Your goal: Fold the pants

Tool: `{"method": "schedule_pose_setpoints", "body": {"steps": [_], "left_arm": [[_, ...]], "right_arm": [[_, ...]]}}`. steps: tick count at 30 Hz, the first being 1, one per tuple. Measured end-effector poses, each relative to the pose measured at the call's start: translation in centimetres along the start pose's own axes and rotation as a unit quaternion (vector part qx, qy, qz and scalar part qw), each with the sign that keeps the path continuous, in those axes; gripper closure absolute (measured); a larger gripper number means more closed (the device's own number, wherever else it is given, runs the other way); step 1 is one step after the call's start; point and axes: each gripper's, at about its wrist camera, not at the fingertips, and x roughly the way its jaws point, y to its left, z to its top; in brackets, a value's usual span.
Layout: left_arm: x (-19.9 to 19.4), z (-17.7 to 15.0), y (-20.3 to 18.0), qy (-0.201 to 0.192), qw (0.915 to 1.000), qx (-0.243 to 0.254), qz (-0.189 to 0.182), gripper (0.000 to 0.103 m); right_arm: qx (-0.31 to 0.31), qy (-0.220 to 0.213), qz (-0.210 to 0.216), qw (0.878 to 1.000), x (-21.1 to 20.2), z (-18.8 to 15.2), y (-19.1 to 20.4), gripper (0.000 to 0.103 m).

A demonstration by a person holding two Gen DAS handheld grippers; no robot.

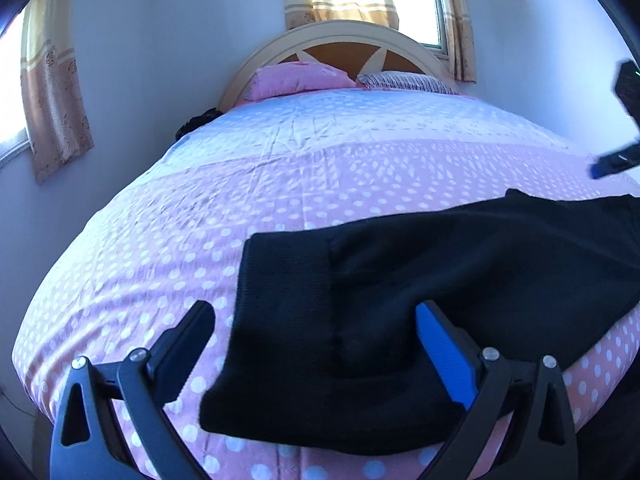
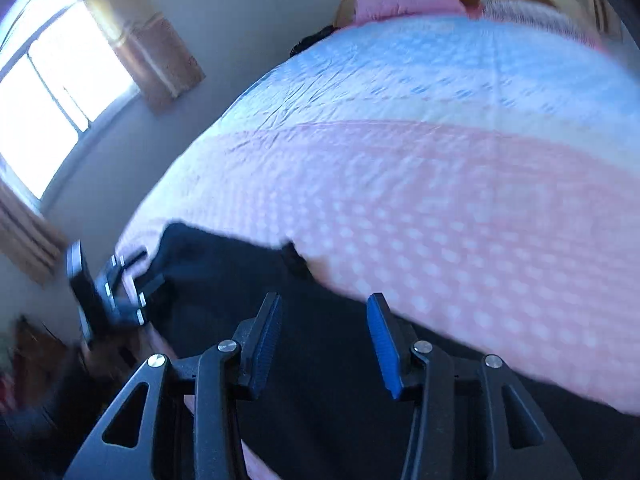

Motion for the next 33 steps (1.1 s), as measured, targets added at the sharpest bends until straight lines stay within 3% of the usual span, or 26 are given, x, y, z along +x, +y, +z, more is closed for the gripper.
{"method": "schedule_pose_setpoints", "body": {"steps": [6,8,9,13,17,22,27,33], "left_arm": [[0.7,-1.0,0.9,0.007,0.9995,-0.022,-0.020,0.000],[0.7,-1.1,1.1,0.007,0.9993,-0.027,-0.025,0.000],[0.7,-1.2,1.1,0.006,0.9993,-0.026,-0.026,0.000],[0.8,-1.1,1.1,0.004,0.9994,-0.026,-0.024,0.000],[0.8,-1.0,1.3,0.009,0.9991,-0.034,-0.023,0.000],[0.8,-0.9,1.3,0.010,0.9993,-0.029,-0.021,0.000],[0.9,-1.0,1.7,0.011,0.9991,-0.034,-0.025,0.000],[0.0,-0.2,1.7,-0.004,0.9998,-0.016,0.013,0.000]], "right_arm": [[0.057,0.057,0.030,0.996,8.7,3.1,2.2,0.066],[0.078,0.076,0.039,0.993,10.9,3.1,2.2,0.086],[0.079,0.073,0.041,0.993,10.8,3.1,2.2,0.095],[0.078,0.019,0.041,0.996,8.4,3.6,2.5,0.099],[0.083,0.037,0.003,0.996,10.3,3.5,1.7,0.099],[0.065,0.030,0.001,0.997,10.5,3.0,2.4,0.097],[-0.008,-0.002,-0.043,0.999,6.5,2.0,4.9,0.078],[-0.106,-0.015,-0.022,0.994,4.2,-0.8,10.7,0.070]]}}
